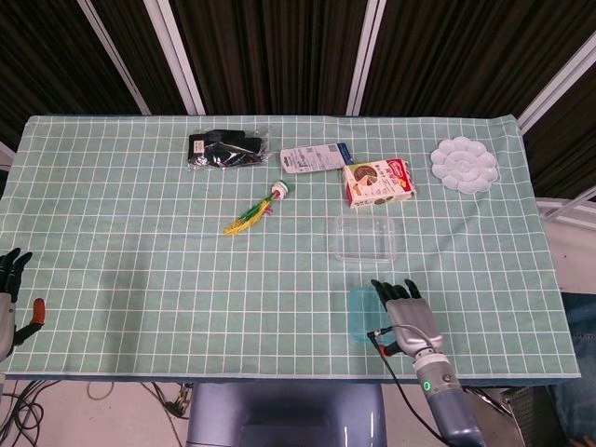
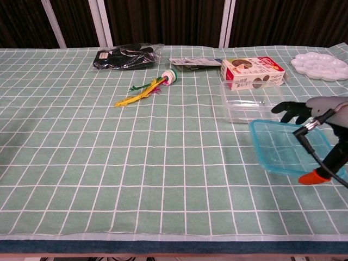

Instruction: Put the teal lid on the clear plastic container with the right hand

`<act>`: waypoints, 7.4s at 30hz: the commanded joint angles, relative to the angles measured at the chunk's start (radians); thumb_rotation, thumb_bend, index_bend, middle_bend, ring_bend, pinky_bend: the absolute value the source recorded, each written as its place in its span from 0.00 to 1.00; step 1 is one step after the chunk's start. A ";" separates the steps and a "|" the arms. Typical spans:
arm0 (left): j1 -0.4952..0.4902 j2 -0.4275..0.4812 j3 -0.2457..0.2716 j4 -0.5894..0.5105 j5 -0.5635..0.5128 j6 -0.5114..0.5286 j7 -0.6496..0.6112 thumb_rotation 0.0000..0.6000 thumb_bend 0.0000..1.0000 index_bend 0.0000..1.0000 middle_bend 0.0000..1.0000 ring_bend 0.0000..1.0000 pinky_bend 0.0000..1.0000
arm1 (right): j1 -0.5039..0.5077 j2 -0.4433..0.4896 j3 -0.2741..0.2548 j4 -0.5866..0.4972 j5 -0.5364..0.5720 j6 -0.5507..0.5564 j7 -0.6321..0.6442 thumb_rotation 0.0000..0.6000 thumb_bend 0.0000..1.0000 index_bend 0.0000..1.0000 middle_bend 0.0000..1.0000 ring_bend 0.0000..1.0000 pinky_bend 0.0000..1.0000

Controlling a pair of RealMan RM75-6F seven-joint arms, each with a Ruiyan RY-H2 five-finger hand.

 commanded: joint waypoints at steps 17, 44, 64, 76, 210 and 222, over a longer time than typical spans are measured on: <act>-0.004 -0.002 -0.008 0.004 -0.012 -0.004 0.004 1.00 0.52 0.07 0.00 0.00 0.00 | 0.248 0.220 0.216 0.180 0.328 -0.300 0.059 1.00 0.27 0.00 0.47 0.13 0.00; -0.007 0.003 -0.024 -0.006 -0.069 -0.021 0.021 1.00 0.52 0.07 0.00 0.00 0.00 | 0.523 -0.001 0.152 0.637 0.552 -0.531 0.018 1.00 0.27 0.00 0.47 0.11 0.00; -0.011 0.004 -0.028 -0.016 -0.086 -0.027 0.035 1.00 0.52 0.07 0.00 0.00 0.00 | 0.579 -0.034 0.112 0.636 0.591 -0.480 0.050 1.00 0.27 0.00 0.47 0.11 0.00; -0.012 0.006 -0.029 -0.020 -0.091 -0.027 0.037 1.00 0.52 0.07 0.00 0.00 0.00 | 0.585 -0.072 0.099 0.664 0.585 -0.442 0.060 1.00 0.27 0.00 0.47 0.11 0.00; -0.021 0.011 -0.034 -0.057 -0.152 -0.035 0.098 1.00 0.52 0.07 0.00 0.00 0.00 | 0.495 -0.178 0.178 0.963 0.341 -0.517 0.287 1.00 0.51 0.53 0.07 0.00 0.00; -0.022 0.012 -0.037 -0.057 -0.160 -0.037 0.098 1.00 0.52 0.07 0.00 0.00 0.00 | 0.491 -0.223 0.187 1.039 0.329 -0.527 0.300 1.00 0.51 0.59 0.07 0.00 0.00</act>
